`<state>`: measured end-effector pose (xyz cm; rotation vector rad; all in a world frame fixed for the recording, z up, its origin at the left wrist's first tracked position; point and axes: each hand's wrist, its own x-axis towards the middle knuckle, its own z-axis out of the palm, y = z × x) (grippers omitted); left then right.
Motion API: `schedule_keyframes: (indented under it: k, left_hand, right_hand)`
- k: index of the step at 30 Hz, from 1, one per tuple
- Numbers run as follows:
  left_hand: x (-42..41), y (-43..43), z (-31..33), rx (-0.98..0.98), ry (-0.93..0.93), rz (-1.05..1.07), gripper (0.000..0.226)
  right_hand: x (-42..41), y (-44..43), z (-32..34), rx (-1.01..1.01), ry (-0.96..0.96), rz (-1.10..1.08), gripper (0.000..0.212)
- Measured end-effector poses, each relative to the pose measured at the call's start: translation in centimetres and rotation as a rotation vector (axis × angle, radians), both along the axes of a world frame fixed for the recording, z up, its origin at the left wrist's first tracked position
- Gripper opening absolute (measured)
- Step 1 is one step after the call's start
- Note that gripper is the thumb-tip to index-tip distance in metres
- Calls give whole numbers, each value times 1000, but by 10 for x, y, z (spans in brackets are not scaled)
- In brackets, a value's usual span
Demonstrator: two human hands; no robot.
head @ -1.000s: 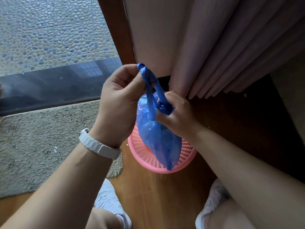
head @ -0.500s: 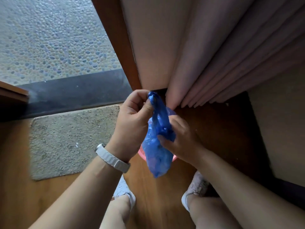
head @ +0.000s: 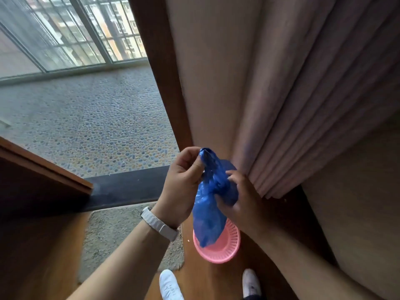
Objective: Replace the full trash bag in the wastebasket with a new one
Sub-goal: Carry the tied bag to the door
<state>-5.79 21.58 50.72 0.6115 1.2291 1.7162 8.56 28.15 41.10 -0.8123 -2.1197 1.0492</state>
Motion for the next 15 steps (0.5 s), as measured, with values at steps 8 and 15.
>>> schedule_keyframes:
  k: [8,15]
  left_hand:
    - [11,-17,78,76,26,203,5]
    - [-2,-63,114,137,-24,372,13]
  right_hand:
    - [-27,5,49,149,-47,228,63]
    - [-80,-36,79,187,17,382,61]
